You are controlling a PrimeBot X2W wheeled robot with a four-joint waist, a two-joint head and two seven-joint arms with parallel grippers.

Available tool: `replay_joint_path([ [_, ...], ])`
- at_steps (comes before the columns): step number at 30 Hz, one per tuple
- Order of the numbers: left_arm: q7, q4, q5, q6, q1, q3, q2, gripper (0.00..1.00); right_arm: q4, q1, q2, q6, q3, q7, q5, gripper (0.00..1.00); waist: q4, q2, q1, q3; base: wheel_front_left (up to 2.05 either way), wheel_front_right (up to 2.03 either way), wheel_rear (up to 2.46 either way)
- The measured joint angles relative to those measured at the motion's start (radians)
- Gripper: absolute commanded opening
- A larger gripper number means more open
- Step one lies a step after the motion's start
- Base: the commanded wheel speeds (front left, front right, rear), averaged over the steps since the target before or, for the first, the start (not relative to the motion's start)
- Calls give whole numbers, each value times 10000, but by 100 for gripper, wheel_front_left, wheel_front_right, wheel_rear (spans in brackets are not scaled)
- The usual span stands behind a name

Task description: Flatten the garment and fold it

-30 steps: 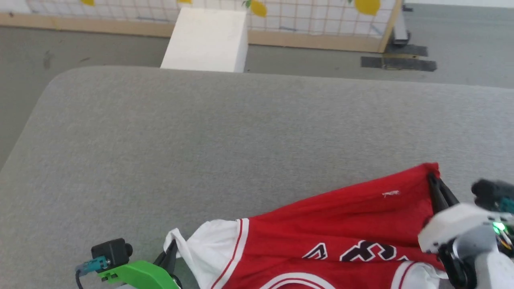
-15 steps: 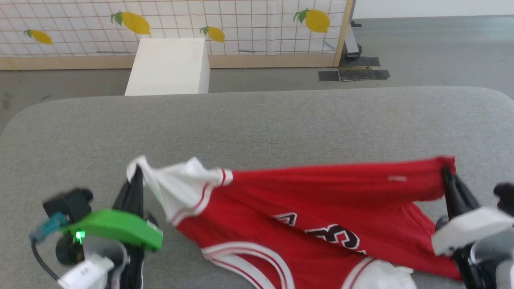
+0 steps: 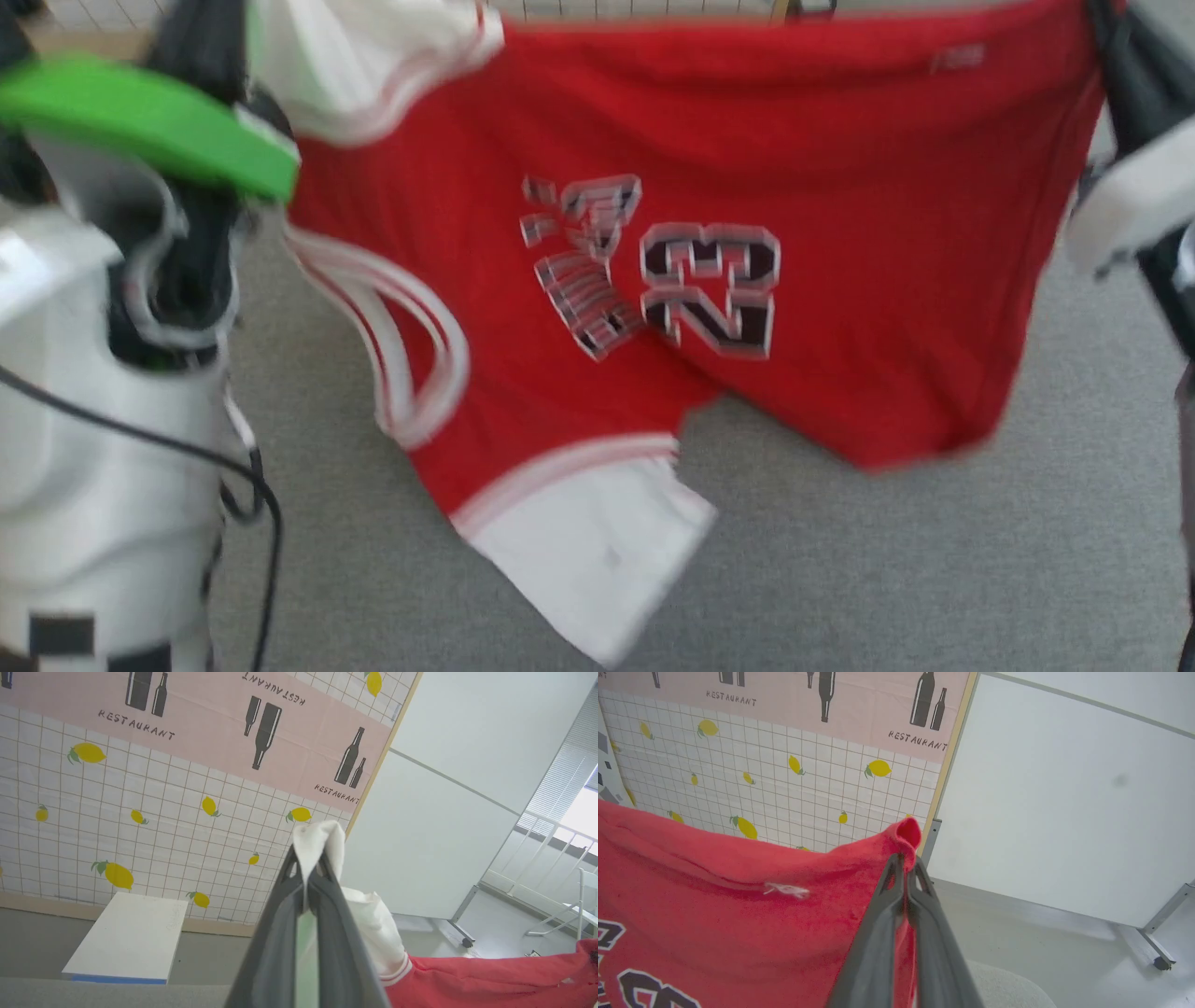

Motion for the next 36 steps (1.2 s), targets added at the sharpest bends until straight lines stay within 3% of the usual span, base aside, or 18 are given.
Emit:
replay_joint_path([
  [5, -153, 734, 274, 176, -2534, 69, 17, 0, 817, -2339, -401, 0, 481, 157, -105, 0, -44, 0, 1, 910, 0, 0, 0],
  [13, -1778, 2113, 957, 374, -6194, 558, 153, 0, 2545, -5706, -460, 2, 826, -629, -901, 0, -128, 0, 2, 2427, 0, 0, 0],
  [20, -3110, 3290, 1164, -140, -7589, 675, 219, 0, 3666, -6681, 42, 2, 702, -1810, -1526, 0, -192, 0, 2, 3338, 0, 0, 0],
  [25, -3206, 4213, 1233, -681, -6719, 238, 274, 0, 4276, -5985, 232, 2, 708, -2477, -1377, 0, -91, 0, 3, 3423, 0, 0, 0],
  [27, -3196, 4771, 1235, -991, -4942, -13, 349, 0, 4742, -4523, 414, 2, 708, -2777, -928, 0, -13, 0, 2, 3128, 0, 0, 0],
  [31, -3289, 4872, 1147, -1091, -2759, -128, 355, 0, 4932, -2837, 554, 2, 805, -2809, -389, 0, 86, 0, 1, 2628, 0, 0, 0],
  [36, -2577, 4418, 857, -1039, 443, -339, 313, 0, 4753, -636, 546, 2, 926, -2575, 69, 0, 206, 0, -1, 1860, 0, 0, 0],
])
